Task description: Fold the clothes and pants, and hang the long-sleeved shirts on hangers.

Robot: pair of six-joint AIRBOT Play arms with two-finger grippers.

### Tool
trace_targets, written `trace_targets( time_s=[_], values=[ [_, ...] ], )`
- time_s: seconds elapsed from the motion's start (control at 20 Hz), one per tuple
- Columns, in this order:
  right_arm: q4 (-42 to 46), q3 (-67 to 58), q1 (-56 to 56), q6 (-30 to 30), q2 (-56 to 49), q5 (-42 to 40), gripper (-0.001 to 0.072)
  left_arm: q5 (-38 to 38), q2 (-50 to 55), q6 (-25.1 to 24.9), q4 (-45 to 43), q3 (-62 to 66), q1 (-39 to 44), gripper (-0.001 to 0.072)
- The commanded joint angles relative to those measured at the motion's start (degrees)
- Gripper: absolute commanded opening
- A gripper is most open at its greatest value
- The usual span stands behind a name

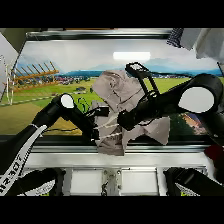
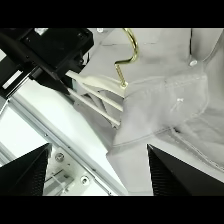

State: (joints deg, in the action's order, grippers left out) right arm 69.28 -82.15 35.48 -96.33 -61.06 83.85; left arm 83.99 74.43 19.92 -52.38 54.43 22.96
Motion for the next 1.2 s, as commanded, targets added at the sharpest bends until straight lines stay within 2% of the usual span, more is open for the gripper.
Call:
trace_targets(
  time_s=[0.0,0.15,0.3,0.5,0.55,0.7,0.8,0.95,1.1,1.15],
  values=[
    [-2.56,-1.42,-4.44,6.97,0.07,4.61,0.0664,0.0,0.0,0.02,0.0,0.07,0.02,0.0015],
    [-4.9,-2.36,-9.6,17.62,0.09,7.8,0.0664,0.0,0.0,0.02,0.0,0.07,0.02,0.0015],
    [-8.98,-2.38,-15.45,25.88,-0.15,7.23,0.0662,0.0,0.0,0.02,0.02,0.07,0.02,0.0015],
    [-8.98,-2.36,-17.9,26.01,-0.15,4.87,0.0662,0.02,0.0,0.02,0.0,0.07,0.02,0.0015],
    [-8.92,-2.36,-17.9,28.09,-0.15,4.37,0.0663,0.0,0.0,0.02,0.02,0.07,0.02,0.0015],
    [-10.88,-1.97,-21.7,41.46,0.15,6.25,0.0663,0.02,-0.02,0.02,0.02,0.07,0.02,0.0015],
    [-18.56,1.4,-29.7,49.64,1.33,7.32,0.0663,0.02,-0.02,0.02,0.02,0.07,0.02,0.0015],
    [-35.23,10.73,-45.75,62.86,1.95,13.0,0.0663,0.02,0.0,0.02,0.02,0.07,0.02,0.0015],
    [-40.57,20.13,-59.32,73.83,-0.22,16.46,0.0663,0.24,-0.02,0.02,0.02,0.07,0.02,0.0015],
    [-41.09,22.36,-62.16,80.21,-1.33,18.21,0.0662,0.28,0.0,0.04,0.02,0.07,0.02,0.0015]
  ],
)
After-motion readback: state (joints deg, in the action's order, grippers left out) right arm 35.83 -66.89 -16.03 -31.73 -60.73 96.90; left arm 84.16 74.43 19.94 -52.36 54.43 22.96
